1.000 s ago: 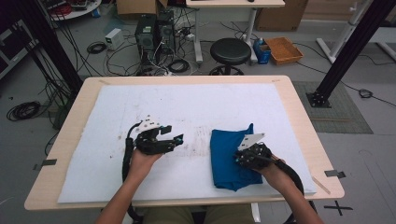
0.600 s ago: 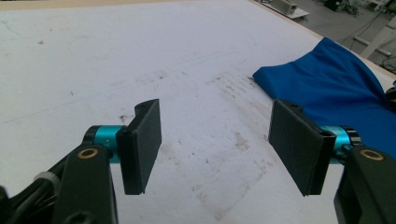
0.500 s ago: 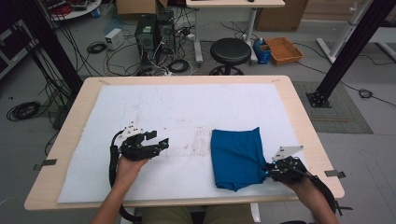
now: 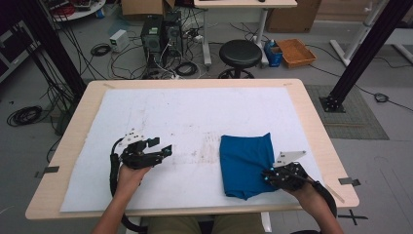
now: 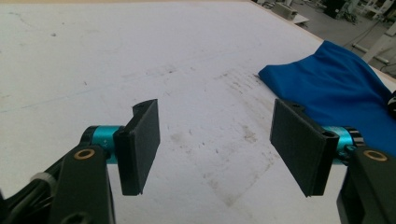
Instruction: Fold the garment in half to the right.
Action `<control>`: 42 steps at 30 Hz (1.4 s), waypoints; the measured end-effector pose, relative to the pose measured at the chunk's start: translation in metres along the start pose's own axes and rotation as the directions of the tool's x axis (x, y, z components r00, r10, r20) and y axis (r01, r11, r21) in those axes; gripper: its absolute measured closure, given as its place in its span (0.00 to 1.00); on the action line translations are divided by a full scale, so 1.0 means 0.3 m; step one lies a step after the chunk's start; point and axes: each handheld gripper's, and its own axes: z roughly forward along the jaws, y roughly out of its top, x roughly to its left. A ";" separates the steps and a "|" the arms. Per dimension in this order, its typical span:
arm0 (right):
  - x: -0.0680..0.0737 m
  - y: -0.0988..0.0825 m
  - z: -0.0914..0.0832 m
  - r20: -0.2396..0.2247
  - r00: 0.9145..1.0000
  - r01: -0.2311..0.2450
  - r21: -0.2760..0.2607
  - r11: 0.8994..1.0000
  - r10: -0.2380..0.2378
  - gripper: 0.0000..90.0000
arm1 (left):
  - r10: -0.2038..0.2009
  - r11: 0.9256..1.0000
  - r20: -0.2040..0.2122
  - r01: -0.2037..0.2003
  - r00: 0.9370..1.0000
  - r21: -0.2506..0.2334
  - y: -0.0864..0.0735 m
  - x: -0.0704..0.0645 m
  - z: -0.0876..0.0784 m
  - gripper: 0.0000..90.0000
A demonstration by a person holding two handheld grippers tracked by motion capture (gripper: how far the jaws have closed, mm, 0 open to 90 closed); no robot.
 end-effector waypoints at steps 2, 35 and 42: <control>-0.017 -0.039 -0.019 -0.006 1.000 -0.016 -0.044 0.999 0.016 0.89 | -0.005 1.000 -0.009 0.005 1.000 -0.006 0.000 0.001 -0.002 0.35; -0.161 0.089 0.048 0.075 0.983 -0.158 -0.105 0.982 0.167 0.72 | -0.008 1.000 -0.019 0.008 1.000 -0.005 -0.010 0.016 0.001 0.28; -0.174 0.037 -0.006 0.101 0.980 -0.153 -0.182 0.971 0.173 0.41 | -0.006 1.000 -0.024 0.005 1.000 -0.030 -0.007 0.025 -0.005 0.28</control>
